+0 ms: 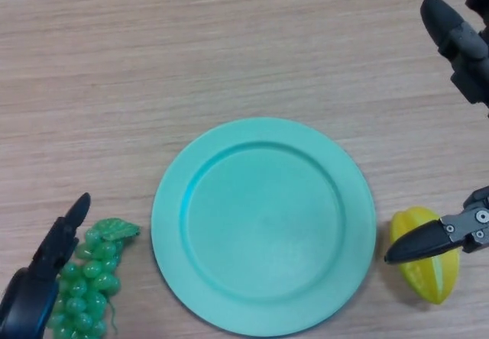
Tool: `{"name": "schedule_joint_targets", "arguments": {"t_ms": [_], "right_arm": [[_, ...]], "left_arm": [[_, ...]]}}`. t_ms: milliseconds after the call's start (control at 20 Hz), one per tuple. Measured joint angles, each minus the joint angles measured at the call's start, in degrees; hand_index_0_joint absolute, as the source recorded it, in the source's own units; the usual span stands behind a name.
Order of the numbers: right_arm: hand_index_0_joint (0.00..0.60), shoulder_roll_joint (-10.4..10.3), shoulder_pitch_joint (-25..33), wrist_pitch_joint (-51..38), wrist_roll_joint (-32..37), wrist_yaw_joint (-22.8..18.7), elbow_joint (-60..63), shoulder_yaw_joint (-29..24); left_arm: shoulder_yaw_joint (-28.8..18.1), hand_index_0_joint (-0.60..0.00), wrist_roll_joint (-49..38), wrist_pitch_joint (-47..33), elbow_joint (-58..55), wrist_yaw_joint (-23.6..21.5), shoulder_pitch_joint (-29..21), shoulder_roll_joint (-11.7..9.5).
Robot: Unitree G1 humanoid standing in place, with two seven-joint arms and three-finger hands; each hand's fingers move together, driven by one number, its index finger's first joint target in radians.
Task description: Pick up the green grapes and place it on the plate
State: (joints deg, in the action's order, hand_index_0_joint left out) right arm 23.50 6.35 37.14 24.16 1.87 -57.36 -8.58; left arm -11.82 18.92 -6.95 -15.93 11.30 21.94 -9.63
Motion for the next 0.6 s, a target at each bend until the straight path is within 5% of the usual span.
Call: {"name": "schedule_joint_targets", "arguments": {"t_ms": [150, 250, 400, 450, 600], "right_arm": [[0.000, -0.1, 0.0, 0.0, 0.0, 0.4, 0.0, 0.0], [0.000, -0.3, 0.0, 0.0, 0.0, 0.4, 0.0, 0.0], [0.000, -0.2, -0.1, 0.0, 0.1, 0.4, 0.0, 0.0], [0.000, 0.0, -0.1, 0.0, 0.6, 0.3, 0.0, 0.0], [0.000, 1.9, -0.3, 0.0, 0.7, -2.1, 0.0, 1.7]], "left_arm": [[2.5, 0.000, 0.0, 6.3, 0.4, -5.0, -1.0, 0.0], [4.2, -0.200, -3.2, 12.5, 0.4, -8.1, -2.2, 0.2], [3.5, -0.593, -13.6, 15.2, -1.8, -8.5, -2.4, 0.3], [2.8, -0.600, -19.0, 19.0, -3.4, -7.8, -2.8, 0.3], [2.1, -0.600, -10.9, 15.1, -3.5, 1.5, -0.7, -1.0]]}}
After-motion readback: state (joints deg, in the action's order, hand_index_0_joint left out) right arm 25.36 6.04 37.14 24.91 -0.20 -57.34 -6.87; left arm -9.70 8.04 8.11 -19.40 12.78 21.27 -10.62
